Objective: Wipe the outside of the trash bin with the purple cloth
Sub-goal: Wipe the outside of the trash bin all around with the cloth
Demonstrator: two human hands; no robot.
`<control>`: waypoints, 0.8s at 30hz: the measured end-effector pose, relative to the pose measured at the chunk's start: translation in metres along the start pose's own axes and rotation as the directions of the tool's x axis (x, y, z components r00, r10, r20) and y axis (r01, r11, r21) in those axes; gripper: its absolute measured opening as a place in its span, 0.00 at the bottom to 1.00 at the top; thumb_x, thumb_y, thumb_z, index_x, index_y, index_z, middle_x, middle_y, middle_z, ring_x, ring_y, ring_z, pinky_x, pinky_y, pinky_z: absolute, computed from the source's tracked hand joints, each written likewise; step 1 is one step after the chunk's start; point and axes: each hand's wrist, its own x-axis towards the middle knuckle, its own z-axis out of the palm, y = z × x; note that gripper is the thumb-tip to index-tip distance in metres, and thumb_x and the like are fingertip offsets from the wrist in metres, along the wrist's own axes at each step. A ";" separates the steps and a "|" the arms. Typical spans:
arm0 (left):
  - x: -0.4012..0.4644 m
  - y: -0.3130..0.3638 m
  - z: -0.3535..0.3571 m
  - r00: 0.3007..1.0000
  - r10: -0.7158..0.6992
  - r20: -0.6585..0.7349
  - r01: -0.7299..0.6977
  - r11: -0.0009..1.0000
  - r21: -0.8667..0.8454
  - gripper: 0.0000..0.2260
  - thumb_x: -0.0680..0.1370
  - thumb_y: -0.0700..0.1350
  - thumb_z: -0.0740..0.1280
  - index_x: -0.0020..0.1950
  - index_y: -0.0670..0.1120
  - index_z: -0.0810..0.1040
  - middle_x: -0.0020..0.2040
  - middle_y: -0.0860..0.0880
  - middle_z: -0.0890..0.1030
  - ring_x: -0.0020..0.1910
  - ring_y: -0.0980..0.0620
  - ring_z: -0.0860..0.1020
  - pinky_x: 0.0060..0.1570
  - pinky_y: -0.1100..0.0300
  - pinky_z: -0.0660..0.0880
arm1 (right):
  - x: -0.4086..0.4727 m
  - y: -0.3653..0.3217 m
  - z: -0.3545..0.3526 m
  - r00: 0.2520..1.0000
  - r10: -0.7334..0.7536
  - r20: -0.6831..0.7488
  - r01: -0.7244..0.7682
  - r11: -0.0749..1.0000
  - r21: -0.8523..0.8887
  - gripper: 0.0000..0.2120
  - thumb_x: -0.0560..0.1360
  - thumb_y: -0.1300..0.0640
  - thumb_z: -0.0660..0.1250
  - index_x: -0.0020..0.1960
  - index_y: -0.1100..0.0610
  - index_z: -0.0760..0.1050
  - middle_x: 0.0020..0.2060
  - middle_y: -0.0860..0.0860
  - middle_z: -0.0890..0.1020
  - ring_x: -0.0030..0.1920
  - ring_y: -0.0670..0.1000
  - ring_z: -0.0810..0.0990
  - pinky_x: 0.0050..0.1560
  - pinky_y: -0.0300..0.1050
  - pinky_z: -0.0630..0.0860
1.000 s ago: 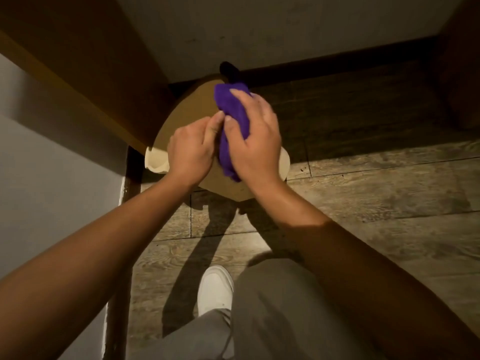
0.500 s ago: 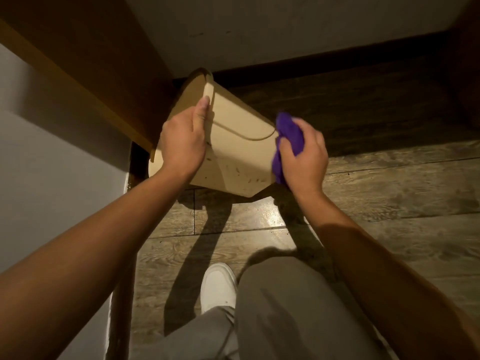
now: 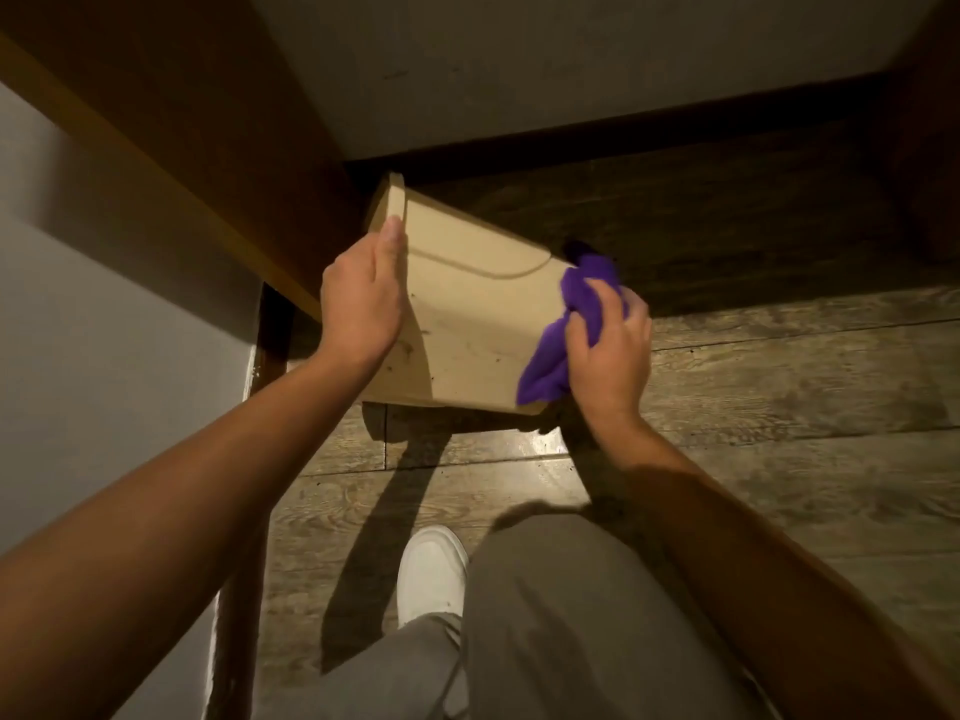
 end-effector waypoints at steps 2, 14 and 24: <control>0.003 0.005 -0.004 0.996 -0.018 0.090 0.025 0.997 -0.072 0.24 0.87 0.55 0.51 0.48 0.41 0.79 0.41 0.44 0.78 0.39 0.52 0.75 0.41 0.56 0.70 | 0.012 0.008 -0.012 0.991 0.131 -0.006 -0.131 0.991 -0.002 0.21 0.82 0.47 0.65 0.74 0.48 0.72 0.67 0.55 0.76 0.60 0.54 0.79 0.54 0.49 0.77; 0.010 0.014 -0.001 0.898 -0.215 0.385 0.354 0.871 -0.341 0.27 0.83 0.65 0.49 0.65 0.51 0.80 0.57 0.49 0.86 0.58 0.54 0.83 0.64 0.53 0.76 | -0.023 -0.115 0.025 0.889 -0.458 0.014 0.456 0.886 0.087 0.25 0.80 0.44 0.66 0.75 0.50 0.72 0.72 0.58 0.73 0.73 0.61 0.71 0.71 0.60 0.70; 0.008 0.018 0.012 0.962 -0.207 0.175 0.252 0.923 -0.292 0.14 0.85 0.60 0.51 0.52 0.61 0.75 0.49 0.63 0.71 0.48 0.64 0.70 0.57 0.57 0.66 | 0.007 0.009 0.028 0.999 0.021 0.029 -0.020 0.999 -0.033 0.23 0.82 0.48 0.63 0.75 0.49 0.66 0.73 0.61 0.70 0.69 0.63 0.73 0.64 0.61 0.77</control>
